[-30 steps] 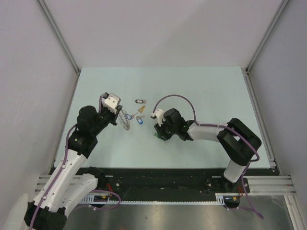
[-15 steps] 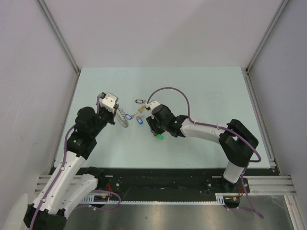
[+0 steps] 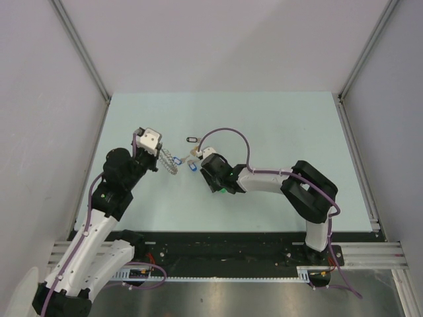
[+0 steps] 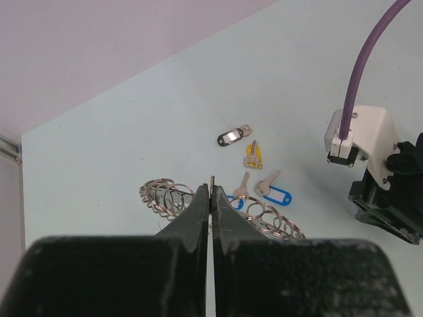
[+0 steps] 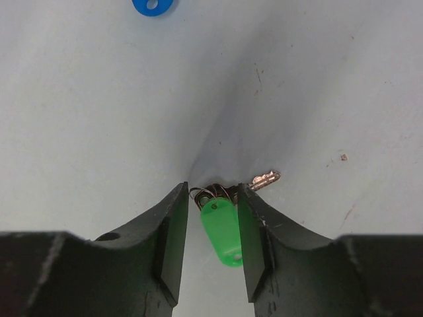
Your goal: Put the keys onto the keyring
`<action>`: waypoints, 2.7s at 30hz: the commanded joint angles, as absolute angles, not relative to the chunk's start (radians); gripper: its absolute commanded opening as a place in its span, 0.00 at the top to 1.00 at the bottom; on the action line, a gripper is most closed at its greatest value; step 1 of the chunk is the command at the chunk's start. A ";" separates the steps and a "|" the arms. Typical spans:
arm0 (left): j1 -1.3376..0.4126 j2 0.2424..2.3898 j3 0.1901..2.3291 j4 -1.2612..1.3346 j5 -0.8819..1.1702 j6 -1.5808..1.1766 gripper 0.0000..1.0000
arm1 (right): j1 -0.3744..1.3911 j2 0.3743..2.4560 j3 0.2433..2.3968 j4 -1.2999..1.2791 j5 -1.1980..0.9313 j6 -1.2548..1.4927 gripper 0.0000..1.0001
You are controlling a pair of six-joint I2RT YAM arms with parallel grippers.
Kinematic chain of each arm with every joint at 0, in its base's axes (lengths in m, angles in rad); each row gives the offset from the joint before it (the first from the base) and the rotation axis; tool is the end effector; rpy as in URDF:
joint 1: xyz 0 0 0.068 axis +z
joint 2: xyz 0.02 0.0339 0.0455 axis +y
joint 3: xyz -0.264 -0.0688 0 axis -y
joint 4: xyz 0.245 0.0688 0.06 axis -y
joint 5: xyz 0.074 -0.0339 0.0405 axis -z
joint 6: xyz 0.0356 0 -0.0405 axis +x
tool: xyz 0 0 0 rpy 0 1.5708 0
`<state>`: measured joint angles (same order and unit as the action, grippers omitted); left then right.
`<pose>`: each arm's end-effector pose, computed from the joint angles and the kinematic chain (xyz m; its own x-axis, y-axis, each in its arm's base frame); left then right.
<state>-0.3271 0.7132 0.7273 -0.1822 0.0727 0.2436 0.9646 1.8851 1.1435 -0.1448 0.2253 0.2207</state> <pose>0.1625 -0.0579 0.3314 -0.0601 0.2744 -0.9597 0.4150 0.8813 0.2260 0.2296 0.3172 0.1591 -0.5885 -0.4743 -0.6548 -0.6065 0.7945 -0.0305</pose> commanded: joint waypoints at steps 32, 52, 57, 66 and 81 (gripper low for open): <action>-0.328 0.713 0.735 -0.127 0.092 0.238 1.00 | 0.871 1.557 0.811 -0.011 0.077 0.425 1.00; -0.328 0.715 0.736 -0.130 0.098 0.239 1.00 | 0.801 1.597 1.026 -0.308 -0.199 0.071 0.59; -0.328 0.719 0.738 -0.133 0.103 0.241 0.99 | 0.767 1.686 1.100 -0.409 -0.258 0.077 0.61; -0.328 0.719 0.739 -0.137 0.107 0.244 1.00 | 0.753 1.819 1.223 -0.518 -0.310 0.061 0.66; -0.328 0.727 0.742 -0.140 0.115 0.241 1.00 | 0.742 1.917 1.310 -0.612 -0.347 0.028 0.71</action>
<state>-0.3271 0.7284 0.7273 -0.1829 0.0933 0.2436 0.7475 1.9018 1.2675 -0.5720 -0.3309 0.0475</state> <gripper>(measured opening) 0.009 0.285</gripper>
